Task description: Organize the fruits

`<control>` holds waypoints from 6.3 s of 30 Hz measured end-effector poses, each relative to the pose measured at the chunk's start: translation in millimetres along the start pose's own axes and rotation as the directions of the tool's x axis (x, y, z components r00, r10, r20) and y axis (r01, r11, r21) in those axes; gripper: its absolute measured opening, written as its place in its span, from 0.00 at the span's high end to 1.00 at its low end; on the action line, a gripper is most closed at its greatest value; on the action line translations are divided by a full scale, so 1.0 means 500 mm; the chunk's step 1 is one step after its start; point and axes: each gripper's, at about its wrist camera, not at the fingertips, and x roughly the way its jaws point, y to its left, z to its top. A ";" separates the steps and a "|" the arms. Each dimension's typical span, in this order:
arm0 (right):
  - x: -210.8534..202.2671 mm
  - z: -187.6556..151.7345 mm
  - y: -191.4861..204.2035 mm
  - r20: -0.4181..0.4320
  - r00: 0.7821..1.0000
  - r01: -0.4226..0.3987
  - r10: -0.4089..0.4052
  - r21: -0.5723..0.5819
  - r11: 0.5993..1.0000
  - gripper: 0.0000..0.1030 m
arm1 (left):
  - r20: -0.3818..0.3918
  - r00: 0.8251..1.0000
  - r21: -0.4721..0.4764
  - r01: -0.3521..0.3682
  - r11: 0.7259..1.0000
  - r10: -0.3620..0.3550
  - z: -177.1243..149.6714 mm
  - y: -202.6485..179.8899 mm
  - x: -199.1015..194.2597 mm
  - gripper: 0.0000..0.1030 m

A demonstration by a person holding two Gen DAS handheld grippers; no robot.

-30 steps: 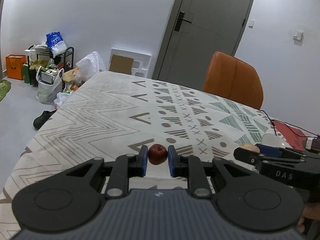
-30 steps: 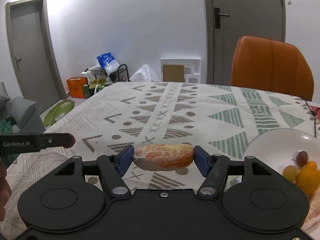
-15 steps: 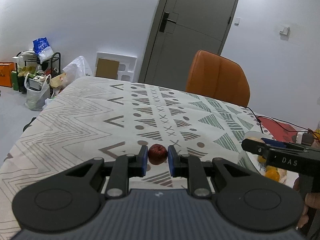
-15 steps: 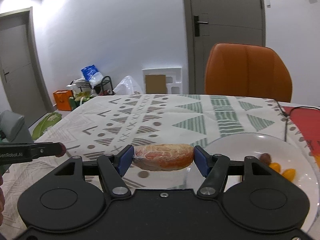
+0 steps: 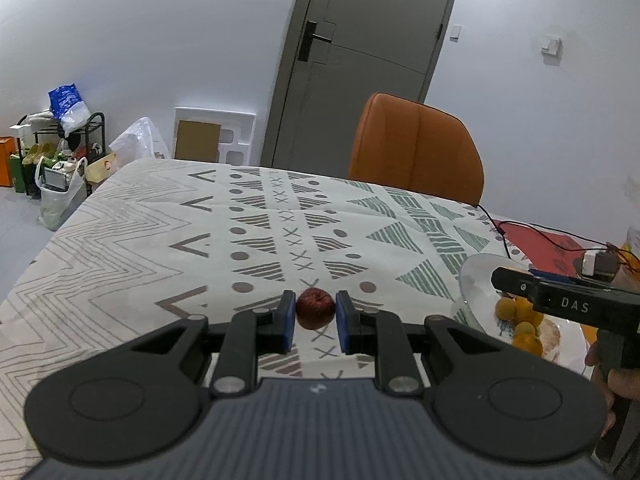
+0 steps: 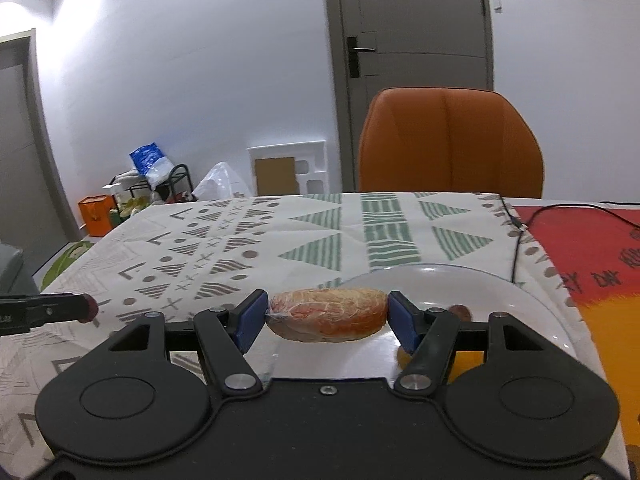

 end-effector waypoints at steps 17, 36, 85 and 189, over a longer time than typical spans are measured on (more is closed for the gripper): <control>-0.076 -0.026 -0.106 0.044 0.999 -0.008 0.003 0.124 0.992 0.33 | -0.006 0.998 0.078 0.068 0.995 -0.067 0.004 -0.124 0.026 0.81; -0.143 -0.074 -0.178 0.036 0.999 0.009 -0.016 0.188 0.982 0.29 | -0.035 0.988 0.143 0.156 0.977 -0.152 -0.005 -0.241 0.066 0.81; -0.200 -0.057 -0.043 0.075 0.994 -0.086 0.077 0.130 0.988 0.00 | 0.007 0.999 0.072 -0.049 0.996 0.049 -0.004 -0.118 -0.085 0.08; -0.316 -0.126 0.070 0.017 0.995 -0.098 0.098 0.048 0.994 0.00 | 0.042 0.989 0.063 -0.145 0.987 0.143 -0.118 -0.040 -0.275 0.00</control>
